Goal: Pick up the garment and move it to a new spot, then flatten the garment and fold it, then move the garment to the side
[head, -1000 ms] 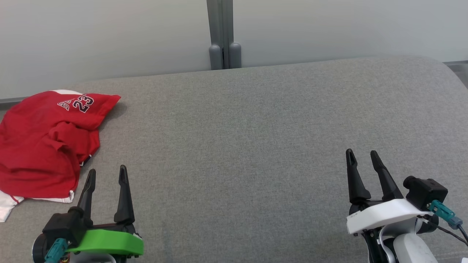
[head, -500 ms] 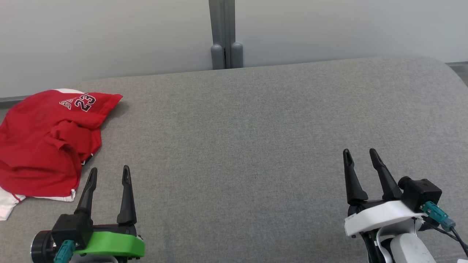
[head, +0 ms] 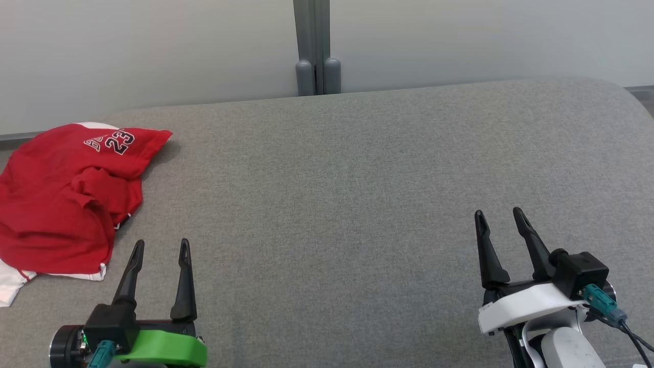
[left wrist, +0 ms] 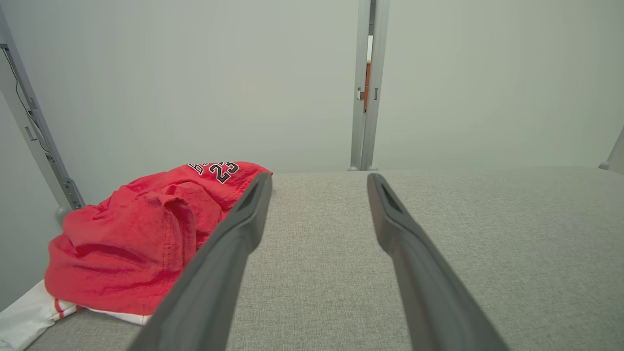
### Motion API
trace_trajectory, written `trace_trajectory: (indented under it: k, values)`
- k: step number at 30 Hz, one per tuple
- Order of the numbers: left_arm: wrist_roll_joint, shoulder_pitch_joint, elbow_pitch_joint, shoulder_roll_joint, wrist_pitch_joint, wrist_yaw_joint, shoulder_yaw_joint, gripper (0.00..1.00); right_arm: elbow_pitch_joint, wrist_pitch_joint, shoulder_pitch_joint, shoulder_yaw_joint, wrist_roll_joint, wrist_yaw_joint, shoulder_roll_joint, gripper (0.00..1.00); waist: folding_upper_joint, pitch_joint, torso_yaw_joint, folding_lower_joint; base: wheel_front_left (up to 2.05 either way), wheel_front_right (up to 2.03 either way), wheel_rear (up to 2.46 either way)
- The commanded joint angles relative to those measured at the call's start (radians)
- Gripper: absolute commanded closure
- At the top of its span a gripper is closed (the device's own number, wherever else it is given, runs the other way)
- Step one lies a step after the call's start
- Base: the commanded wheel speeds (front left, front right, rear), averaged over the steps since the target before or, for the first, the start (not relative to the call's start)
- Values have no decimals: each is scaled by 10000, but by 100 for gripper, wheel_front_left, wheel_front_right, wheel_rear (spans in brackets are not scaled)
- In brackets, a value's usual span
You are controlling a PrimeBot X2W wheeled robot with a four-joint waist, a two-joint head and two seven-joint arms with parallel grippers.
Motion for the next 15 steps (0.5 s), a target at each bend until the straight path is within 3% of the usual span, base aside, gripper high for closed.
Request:
trace_trajectory:
  k: [1,15]
  values:
    - [-5,-9,46,65,-7,-28,-3,0,44,-33,-113,-28,-69,0,-45,0,0,6,7,0,0,0,0]
    - [-459,7,257,93,-6,-47,255,0,496,-33,-139,-10,48,0,-43,0,0,-62,29,0,0,0,0]
